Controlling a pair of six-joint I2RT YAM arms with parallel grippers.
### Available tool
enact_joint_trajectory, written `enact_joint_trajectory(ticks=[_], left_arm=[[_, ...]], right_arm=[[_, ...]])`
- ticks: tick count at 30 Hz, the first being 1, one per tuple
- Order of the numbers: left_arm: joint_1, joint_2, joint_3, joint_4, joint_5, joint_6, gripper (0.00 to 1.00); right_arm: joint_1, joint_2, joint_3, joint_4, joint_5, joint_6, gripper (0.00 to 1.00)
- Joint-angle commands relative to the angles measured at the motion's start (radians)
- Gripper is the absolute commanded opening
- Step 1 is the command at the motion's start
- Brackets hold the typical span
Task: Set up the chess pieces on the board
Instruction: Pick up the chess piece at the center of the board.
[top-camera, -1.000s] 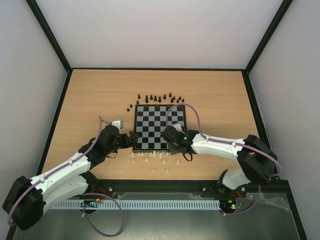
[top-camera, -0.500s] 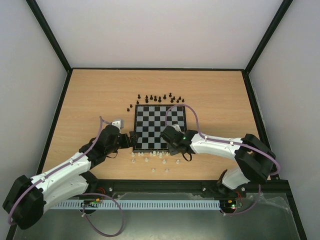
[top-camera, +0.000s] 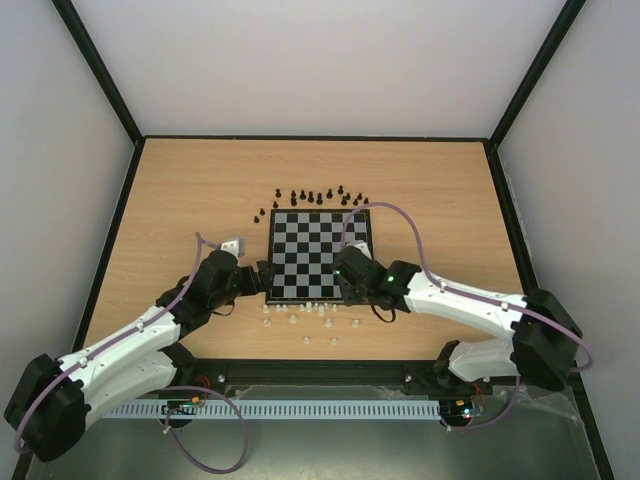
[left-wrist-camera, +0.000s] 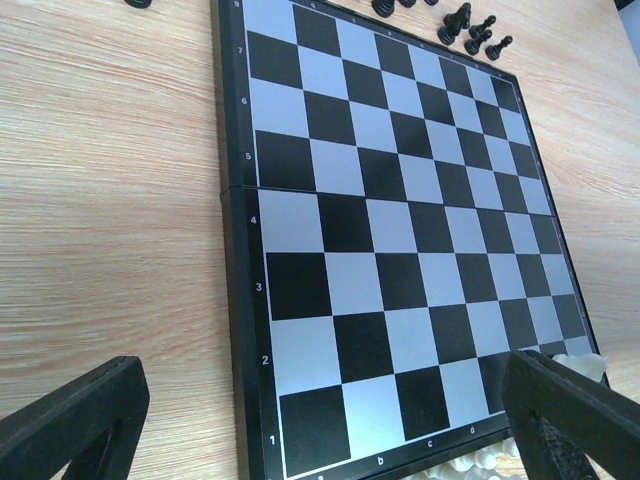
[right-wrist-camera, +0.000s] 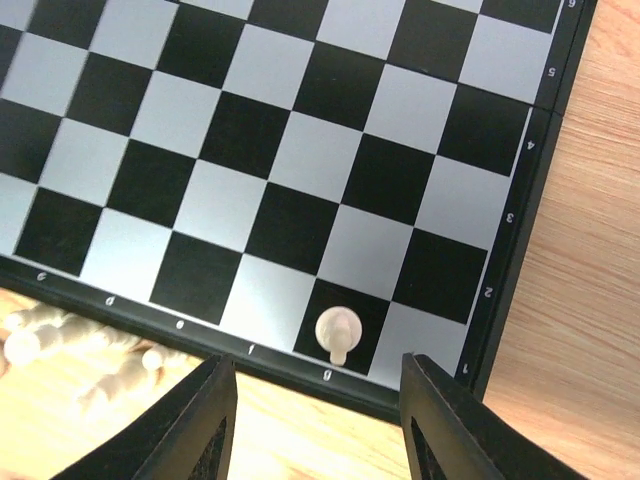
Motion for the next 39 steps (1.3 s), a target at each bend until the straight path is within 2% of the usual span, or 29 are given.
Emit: enact_joint_trajectory(ticks=[1,5,13,22,30,39], left_arm=[[-0.006,-0.026,0.012,-0.037,-0.036,-0.008,0.99],[-0.006,-0.033,0.017,-0.042,-0.046,-0.012,0.99],[-0.006,-0.024,0.021,-0.045,-0.048,-0.011,1.00],[-0.006,-0.005,0.029,-0.037,-0.036,-0.001,1.00],[-0.006,0.005,0.018,-0.019,-0.031,-0.002,1.00],[-0.006,0.008,0.004,-0.002,-0.029,-0.004,1.00]], right_arm=[[-0.003,-0.096,-0.051,-0.069,-0.066,0.034,0.47],[0.003,-0.161,-0.090,-0.066,-0.151,0.075,0.50],[0.076,-0.214,-0.162,-0.095,-0.144,0.215,0.50],[0.136,-0.163,-0.214,-0.050,-0.141,0.274,0.44],[0.155,-0.091,-0.209,-0.040,-0.131,0.279,0.32],[0.156,-0.031,-0.207,-0.006,-0.114,0.274,0.30]])
